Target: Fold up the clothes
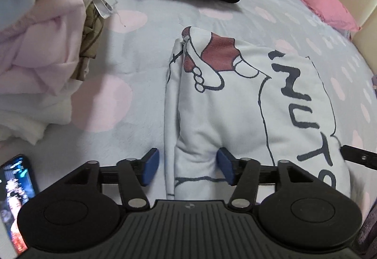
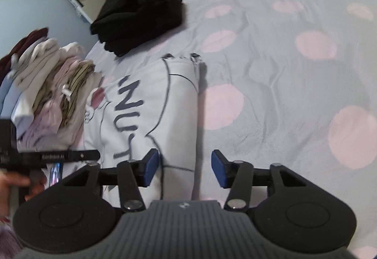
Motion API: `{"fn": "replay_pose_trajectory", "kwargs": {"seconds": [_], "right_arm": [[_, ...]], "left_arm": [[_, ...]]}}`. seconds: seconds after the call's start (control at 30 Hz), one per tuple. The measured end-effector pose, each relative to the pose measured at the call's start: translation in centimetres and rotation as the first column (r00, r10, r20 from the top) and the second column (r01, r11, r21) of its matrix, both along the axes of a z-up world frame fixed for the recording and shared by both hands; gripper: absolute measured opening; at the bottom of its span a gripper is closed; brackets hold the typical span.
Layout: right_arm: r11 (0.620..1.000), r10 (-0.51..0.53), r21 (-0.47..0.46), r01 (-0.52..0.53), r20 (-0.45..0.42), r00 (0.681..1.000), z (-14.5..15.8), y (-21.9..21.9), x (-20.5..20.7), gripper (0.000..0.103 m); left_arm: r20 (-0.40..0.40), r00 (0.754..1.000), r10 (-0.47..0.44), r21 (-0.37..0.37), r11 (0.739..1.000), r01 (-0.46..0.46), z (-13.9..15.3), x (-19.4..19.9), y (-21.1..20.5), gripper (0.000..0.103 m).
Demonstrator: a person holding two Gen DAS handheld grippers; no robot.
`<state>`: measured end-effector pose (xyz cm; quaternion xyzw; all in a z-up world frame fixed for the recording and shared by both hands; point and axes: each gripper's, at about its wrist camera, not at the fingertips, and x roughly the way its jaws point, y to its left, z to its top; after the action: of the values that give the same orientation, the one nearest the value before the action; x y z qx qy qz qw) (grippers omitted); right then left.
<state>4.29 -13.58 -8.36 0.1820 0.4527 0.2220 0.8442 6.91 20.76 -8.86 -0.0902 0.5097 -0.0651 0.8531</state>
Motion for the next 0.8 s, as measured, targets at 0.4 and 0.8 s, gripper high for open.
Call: {"fn": "replay_pose_trajectory", "kwargs": {"seconds": [0.4, 0.8], "right_arm": [[0.987, 0.032, 0.157, -0.023, -0.052, 0.998, -2.5, 1.4, 4.6, 0.059], [0.962, 0.042, 0.273, -0.011, -0.108, 0.993, -3.8, 1.4, 10.8, 0.059]], "left_arm": [[0.168, 0.984, -0.053, -0.106, 0.992, 0.072, -0.3, 1.0, 0.9, 0.065], [0.115, 0.986, 0.124, -0.396, 0.916, -0.069, -2.0, 5.5, 4.4, 0.065]]}}
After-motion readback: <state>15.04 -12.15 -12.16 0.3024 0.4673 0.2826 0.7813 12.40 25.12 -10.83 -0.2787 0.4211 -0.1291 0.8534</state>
